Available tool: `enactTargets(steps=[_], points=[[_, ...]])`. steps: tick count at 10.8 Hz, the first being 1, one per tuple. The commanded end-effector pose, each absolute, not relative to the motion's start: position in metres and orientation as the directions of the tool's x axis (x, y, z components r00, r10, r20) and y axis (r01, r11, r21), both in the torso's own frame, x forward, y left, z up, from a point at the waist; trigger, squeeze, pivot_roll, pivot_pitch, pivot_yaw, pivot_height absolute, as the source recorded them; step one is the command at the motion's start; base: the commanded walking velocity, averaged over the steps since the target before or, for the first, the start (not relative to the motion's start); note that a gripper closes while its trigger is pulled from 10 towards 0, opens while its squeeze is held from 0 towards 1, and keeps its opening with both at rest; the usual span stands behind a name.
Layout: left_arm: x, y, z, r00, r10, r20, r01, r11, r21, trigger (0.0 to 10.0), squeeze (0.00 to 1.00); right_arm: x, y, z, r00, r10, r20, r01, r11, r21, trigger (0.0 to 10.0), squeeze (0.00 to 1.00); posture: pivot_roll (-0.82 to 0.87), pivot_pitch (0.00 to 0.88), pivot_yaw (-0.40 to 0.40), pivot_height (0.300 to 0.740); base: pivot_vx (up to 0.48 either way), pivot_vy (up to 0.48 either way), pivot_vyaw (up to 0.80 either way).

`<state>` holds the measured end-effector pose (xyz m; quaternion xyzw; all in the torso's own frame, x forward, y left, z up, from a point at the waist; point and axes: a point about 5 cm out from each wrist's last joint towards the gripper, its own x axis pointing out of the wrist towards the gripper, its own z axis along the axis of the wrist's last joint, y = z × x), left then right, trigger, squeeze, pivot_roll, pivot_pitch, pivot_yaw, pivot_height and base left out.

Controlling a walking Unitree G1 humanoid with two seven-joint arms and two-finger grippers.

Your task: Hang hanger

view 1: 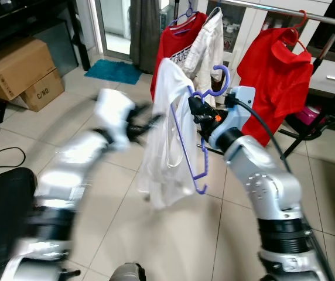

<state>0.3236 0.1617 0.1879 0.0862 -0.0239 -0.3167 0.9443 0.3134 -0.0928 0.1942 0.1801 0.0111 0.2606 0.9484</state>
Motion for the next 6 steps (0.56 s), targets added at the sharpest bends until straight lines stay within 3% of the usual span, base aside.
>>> enactTargets(steps=[1,5,6], points=[[0.328,0.173,0.185,0.844,-0.536,-0.030,0.530,0.823,0.206,10.0,1.00,0.312,-0.095,0.204,0.839,0.527,0.133,-0.536,0.761,0.364,10.0,0.00,0.00,0.000,-0.050,0.740,0.000,0.000,0.00],[0.341,0.138,0.200,0.751,-0.660,0.003,0.632,0.721,0.285,10.0,1.00,0.309,-0.087,0.208,0.796,0.582,0.164,-0.596,0.710,0.374,10.0,0.00,-0.01,0.000,-0.051,0.740,0.000,0.000,0.00],[0.349,0.135,0.201,0.755,-0.656,0.002,0.619,0.714,0.327,10.0,0.00,0.307,-0.086,0.209,0.787,0.592,0.175,-0.609,0.698,0.376,10.0,0.00,-0.01,0.000,-0.042,0.740,0.000,0.000,0.00]])
